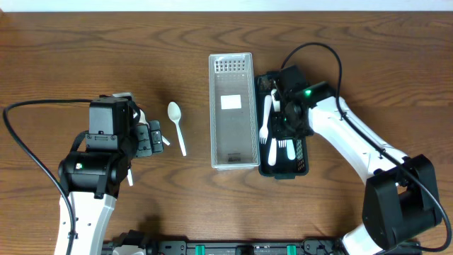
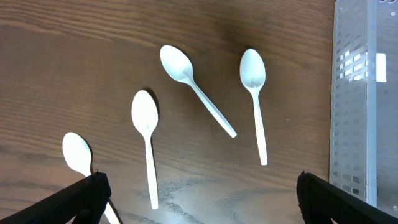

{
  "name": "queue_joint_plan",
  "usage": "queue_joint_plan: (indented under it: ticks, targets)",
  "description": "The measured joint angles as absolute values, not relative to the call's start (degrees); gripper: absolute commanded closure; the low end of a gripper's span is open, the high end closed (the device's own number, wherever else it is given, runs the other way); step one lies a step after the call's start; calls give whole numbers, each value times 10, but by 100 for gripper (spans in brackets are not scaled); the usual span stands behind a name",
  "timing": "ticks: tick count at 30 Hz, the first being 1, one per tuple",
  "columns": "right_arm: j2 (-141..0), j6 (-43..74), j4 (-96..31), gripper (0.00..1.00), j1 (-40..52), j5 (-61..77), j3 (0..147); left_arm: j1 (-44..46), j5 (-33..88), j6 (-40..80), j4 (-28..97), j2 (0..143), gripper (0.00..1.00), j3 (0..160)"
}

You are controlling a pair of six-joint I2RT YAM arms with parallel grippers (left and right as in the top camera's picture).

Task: Pack container
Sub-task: 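Carry the fork into the dark basket and release it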

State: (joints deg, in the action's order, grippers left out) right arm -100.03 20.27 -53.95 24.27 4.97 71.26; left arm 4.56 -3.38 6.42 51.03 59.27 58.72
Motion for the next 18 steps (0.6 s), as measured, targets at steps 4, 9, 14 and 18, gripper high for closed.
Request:
queue_joint_plan:
  ticks: [4,9,14,18]
  targets:
    - [-1000,206,-526,54,243,48,711,46,-34,64,510,593,2,587]
    - [-1000,193,-530,36,243,46,727,46,-34,64,513,593,2,587]
    - [-1001,170,-575,31,243,45,813,46,-34,64,513,593,2,587]
    - [-1001,153,-635,1,239,29,936,46,-34,64,514,593,2,587]
